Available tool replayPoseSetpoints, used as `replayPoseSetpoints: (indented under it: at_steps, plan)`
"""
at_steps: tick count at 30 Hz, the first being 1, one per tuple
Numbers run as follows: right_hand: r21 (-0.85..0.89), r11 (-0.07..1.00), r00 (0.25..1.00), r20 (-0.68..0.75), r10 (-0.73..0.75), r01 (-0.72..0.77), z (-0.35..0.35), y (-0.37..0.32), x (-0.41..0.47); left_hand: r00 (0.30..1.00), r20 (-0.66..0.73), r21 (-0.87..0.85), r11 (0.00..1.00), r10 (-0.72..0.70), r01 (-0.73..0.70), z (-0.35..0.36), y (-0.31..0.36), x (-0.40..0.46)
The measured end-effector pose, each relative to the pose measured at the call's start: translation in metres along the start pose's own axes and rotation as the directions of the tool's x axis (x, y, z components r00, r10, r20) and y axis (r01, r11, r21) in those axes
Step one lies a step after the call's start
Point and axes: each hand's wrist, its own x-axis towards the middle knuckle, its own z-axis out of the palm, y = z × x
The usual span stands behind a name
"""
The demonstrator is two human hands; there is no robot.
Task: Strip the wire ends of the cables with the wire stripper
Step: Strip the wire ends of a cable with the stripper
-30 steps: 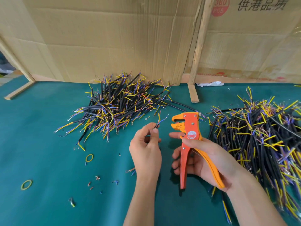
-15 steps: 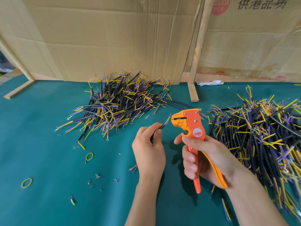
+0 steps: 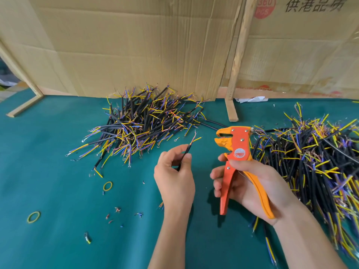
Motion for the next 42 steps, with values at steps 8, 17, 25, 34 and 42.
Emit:
replayPoseSetpoints:
  at_steps: [8,17,25,34,42]
  plan:
    - [0.025,1.000,0.999,0.029,0.018,-0.019,0.004,-0.002,-0.005,0.999,-0.051,-0.006,1.000,-0.002,0.002,-0.002,0.002,0.001]
    - [-0.066,0.993,0.993,0.064,0.104,-0.100,0.013,0.003,0.001,0.992,-0.126,0.060,0.998,0.018,-0.010,-0.002,0.003,-0.002]
    - [-0.083,0.994,0.997,0.017,0.069,-0.067,0.015,0.009,0.004,0.996,-0.052,0.091,0.994,0.067,-0.062,0.000,0.006,-0.004]
    - [-0.083,0.996,0.999,0.021,0.042,-0.040,0.017,0.009,0.004,0.996,-0.050,0.098,0.993,0.073,-0.067,0.000,0.005,-0.004]
    - [-0.070,0.997,0.998,-0.054,-0.016,0.012,0.024,0.009,0.003,0.997,0.007,0.095,0.992,0.078,-0.078,0.001,0.004,-0.003]
